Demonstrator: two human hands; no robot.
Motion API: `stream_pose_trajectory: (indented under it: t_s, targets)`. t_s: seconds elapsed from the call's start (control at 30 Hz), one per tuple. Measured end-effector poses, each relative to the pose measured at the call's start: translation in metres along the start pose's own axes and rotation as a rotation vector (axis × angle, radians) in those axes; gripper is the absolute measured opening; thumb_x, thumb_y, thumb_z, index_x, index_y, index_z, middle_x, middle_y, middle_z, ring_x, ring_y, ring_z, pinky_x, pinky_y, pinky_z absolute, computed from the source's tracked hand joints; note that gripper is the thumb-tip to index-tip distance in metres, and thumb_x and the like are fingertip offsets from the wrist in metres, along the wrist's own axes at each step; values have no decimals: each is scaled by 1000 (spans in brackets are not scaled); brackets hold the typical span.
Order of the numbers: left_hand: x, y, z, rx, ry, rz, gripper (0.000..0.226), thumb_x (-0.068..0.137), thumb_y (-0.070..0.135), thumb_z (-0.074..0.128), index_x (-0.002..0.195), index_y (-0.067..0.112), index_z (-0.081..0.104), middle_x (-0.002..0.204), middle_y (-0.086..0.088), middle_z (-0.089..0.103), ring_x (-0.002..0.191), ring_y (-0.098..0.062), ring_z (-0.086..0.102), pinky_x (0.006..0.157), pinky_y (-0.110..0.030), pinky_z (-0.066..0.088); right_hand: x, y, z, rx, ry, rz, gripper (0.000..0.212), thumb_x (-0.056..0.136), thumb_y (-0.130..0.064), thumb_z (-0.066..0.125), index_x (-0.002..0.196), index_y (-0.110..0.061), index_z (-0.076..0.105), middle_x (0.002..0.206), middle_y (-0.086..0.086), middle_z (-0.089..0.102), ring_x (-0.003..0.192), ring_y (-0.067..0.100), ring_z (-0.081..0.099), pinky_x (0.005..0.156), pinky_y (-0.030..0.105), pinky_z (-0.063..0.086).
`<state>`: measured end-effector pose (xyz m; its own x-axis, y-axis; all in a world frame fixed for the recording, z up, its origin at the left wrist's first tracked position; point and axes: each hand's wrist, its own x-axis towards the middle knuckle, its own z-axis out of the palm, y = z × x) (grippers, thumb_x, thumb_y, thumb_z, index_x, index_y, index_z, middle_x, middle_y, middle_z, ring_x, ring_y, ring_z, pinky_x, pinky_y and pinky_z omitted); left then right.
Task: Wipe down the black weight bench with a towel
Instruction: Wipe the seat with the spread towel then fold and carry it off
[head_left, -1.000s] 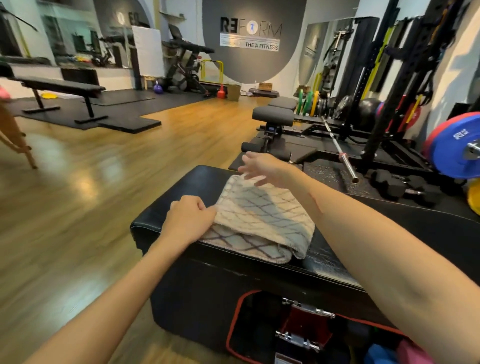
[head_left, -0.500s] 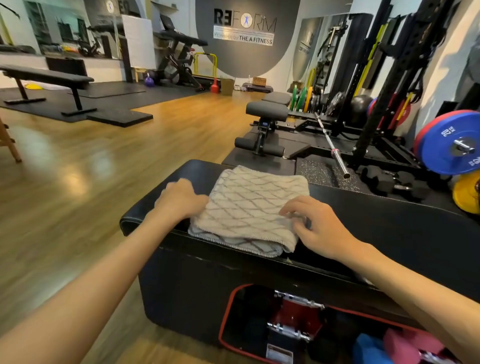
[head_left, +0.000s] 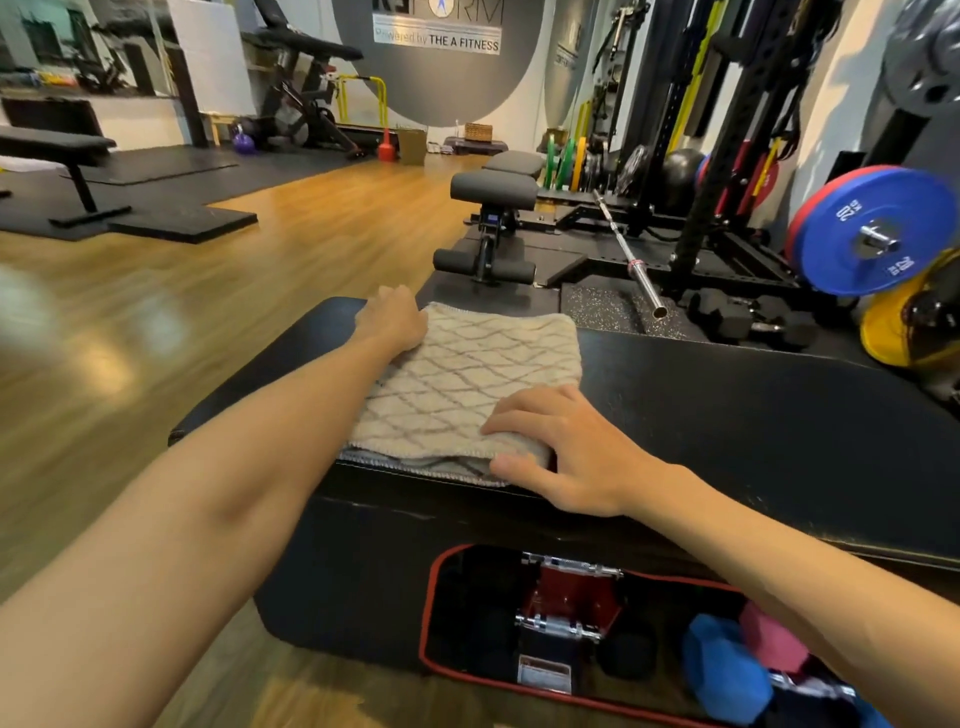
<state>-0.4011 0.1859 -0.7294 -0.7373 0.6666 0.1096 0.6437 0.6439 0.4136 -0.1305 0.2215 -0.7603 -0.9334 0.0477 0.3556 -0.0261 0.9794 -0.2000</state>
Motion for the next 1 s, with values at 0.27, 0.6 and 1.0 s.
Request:
stream_pose_trajectory:
  t_s: [0.27,0.6,1.0]
  targets:
    - [11,12,19,-78,232,-107,30,99,15,43,125,1,47,126,-20,55,115,-38,54,87,-45,45,-9,2,7,40,262,-42,40,83,-27,55,119,-14,66,123,-3,61,121,15,53,105,39,33]
    - [13,-3,30,-58,263,-205,37,98,9,44,133,-2,38,133,-23,50,121,-40,50,94,-47,43,-6,-30,10,224,600,543,13,83,-35,50,76,-25,54,84,-6,33,79,18,42,74,38,40]
    - [12,-4,36,-28,308,-189,31,96,11,46,123,-2,51,125,-21,55,113,-39,55,90,-46,45,-45,-37,14,85,448,472,29,77,-11,57,103,-24,57,103,-6,35,89,5,44,73,27,44]
